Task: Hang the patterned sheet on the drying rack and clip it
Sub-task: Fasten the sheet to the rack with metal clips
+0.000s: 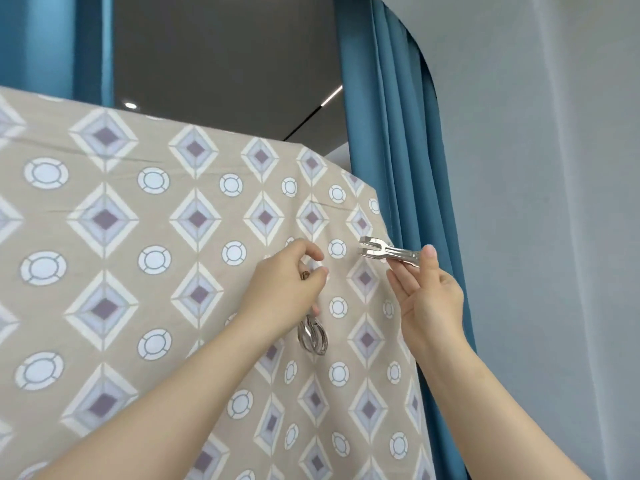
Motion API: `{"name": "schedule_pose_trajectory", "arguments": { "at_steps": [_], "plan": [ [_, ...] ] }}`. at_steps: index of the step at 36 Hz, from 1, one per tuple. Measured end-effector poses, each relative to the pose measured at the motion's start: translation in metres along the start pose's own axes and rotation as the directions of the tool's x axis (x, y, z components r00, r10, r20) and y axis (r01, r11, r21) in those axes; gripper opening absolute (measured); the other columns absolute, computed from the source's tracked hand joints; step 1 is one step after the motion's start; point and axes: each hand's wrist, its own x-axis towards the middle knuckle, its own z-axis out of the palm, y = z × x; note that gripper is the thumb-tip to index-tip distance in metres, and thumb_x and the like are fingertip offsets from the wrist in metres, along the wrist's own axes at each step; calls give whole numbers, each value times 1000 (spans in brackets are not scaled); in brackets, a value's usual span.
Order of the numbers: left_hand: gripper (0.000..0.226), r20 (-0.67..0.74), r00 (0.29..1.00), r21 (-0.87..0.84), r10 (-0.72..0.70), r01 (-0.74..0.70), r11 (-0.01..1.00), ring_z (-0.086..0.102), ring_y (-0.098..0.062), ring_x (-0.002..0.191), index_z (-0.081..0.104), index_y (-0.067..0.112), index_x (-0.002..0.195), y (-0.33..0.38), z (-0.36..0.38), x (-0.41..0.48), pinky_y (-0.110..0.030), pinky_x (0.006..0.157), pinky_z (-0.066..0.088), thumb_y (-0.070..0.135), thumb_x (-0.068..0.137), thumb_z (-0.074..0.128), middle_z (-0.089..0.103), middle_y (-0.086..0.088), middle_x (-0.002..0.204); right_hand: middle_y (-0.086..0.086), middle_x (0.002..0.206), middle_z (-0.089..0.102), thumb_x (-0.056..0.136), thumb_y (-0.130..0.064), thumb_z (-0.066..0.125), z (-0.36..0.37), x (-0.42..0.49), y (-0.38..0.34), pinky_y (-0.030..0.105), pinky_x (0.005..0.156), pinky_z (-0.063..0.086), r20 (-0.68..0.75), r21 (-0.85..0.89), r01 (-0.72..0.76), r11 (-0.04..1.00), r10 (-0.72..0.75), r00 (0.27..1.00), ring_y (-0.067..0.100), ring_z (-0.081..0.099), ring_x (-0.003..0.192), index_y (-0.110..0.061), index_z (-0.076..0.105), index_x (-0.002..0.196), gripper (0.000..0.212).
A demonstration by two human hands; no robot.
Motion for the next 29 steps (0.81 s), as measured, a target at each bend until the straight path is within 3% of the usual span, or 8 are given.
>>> {"name": "schedule_pose_trajectory", "arguments": {
  "at_steps": [2, 4, 6, 8, 11, 16, 24, 29],
  "plan": [
    [9, 27, 999, 90, 45, -47, 995, 57, -2, 41, 54, 30, 92, 6, 3, 10, -14, 45, 40, 22, 89, 54, 59, 2, 54, 4, 87, 68, 97, -28, 44, -3, 10, -1, 29, 91, 50, -17, 0, 28, 1000, -28, 999, 12, 68, 89, -8, 54, 80, 28],
    [9, 19, 996, 177, 86, -88, 980, 62, -6, 48, 53, 32, 95, 13, 6, 19, -23, 58, 47, 26, 89, 52, 58, 4, 58, 4, 88, 69, 97, -29, 44, -7, 19, 1, 27, 88, 50, -25, 5, 42, 999, -41, 999, 11, 69, 89, -8, 53, 83, 27],
    [17, -17, 989, 343, 147, -132, 930, 65, -13, 68, 53, 32, 106, 20, 9, 29, -28, 67, 47, 28, 90, 50, 60, 8, 72, 3, 90, 70, 97, -29, 44, -12, 28, 3, 26, 85, 51, -35, 5, 42, 999, -42, 998, 10, 69, 90, -7, 53, 88, 26],
    [27, -79, 970, 562, 232, -149, 813, 58, -19, 92, 48, 32, 119, 26, 9, 41, -30, 71, 41, 28, 92, 45, 59, 7, 95, 3, 92, 69, 97, -29, 45, -16, 35, 5, 25, 82, 52, -52, 13, 37, 999, -36, 998, 9, 69, 92, -8, 51, 90, 23],
    [34, -85, 951, 702, 296, -154, 696, 55, -24, 102, 41, 31, 127, 35, 9, 63, -33, 74, 43, 26, 94, 40, 54, 2, 115, 5, 96, 68, 96, -29, 45, -19, 46, 8, 32, 83, 53, -60, 45, 21, 999, -18, 998, 10, 68, 93, -7, 46, 94, 22],
    [36, 83, 960, 778, 266, -230, 585, 55, -22, 109, 37, 33, 129, 46, 22, 90, -35, 80, 46, 28, 94, 42, 47, 4, 127, 2, 97, 68, 95, -30, 48, -13, 67, 12, 43, 89, 53, -38, 27, 18, 999, -17, 999, 8, 69, 92, -7, 46, 106, 25],
    [45, -1, 944, 800, 330, -198, 567, 56, -28, 97, 42, 27, 123, 55, 27, 125, -31, 64, 37, 5, 84, 42, 42, 3, 129, 4, 99, 67, 95, -30, 49, -6, 98, 13, 47, 88, 53, 16, 97, -12, 995, 10, 1000, 13, 68, 95, -12, 43, 90, 19],
    [58, 23, 996, 822, 92, -71, 565, 51, -24, 107, 35, 29, 134, 63, 23, 139, -29, 68, 38, 10, 80, 47, 44, -1, 129, 9, 95, 66, 96, -27, 46, -7, 108, 17, 52, 88, 52, 41, 170, -59, 984, 53, 998, 13, 69, 90, -8, 44, 93, 19]
  ]
}}
